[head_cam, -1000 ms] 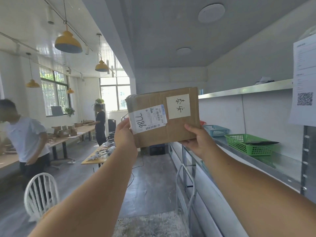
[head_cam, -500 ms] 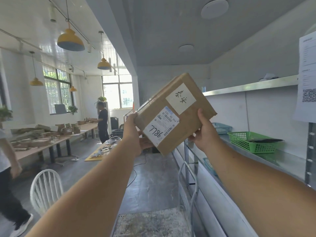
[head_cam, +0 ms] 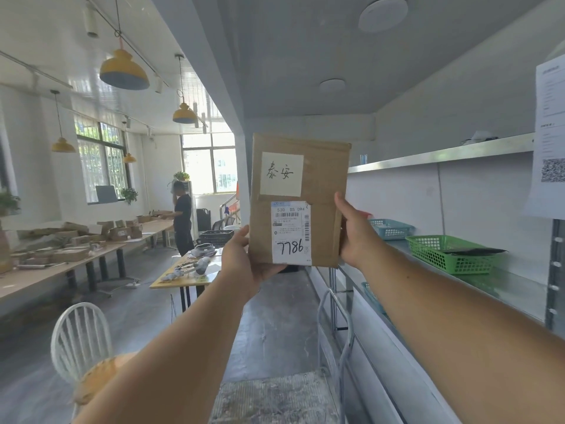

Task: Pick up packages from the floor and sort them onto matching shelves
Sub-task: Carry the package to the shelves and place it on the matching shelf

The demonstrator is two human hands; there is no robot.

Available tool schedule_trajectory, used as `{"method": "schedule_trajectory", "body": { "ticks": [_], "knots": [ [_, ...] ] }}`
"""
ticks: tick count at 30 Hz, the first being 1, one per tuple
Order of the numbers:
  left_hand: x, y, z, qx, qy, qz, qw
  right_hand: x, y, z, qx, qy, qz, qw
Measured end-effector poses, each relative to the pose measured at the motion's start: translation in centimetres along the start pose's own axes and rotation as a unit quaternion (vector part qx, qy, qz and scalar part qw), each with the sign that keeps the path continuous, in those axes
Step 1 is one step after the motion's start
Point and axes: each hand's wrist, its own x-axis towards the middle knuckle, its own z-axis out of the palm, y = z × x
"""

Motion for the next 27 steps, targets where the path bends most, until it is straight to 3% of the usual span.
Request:
{"method": "schedule_trajectory", "body": {
  "ticks": [2,9,18,27],
  "knots": [
    [0.1,0.1,0.4,0.070,-0.001,0.023,0.997,0.0,0.2,0.2,0.002,-0.006,0.013,1.000],
    [1.5,1.0,0.0,0.157,-0.037,0.094,0.982,1.6,1.6,-1.7,-0.024,0.056,0.032,0.998],
    [2.0,1.4,-0.7,0.141,-0.073,0.158,0.975,2.3,1.6,-2.2,-0.065,0.027,0.005,0.997],
    [2.8,2.0,-1.7,0.108,-0.116,0.117,0.980,2.4,1.6,-2.0,-0.088,-0.034,-0.014,0.995]
  ]
}}
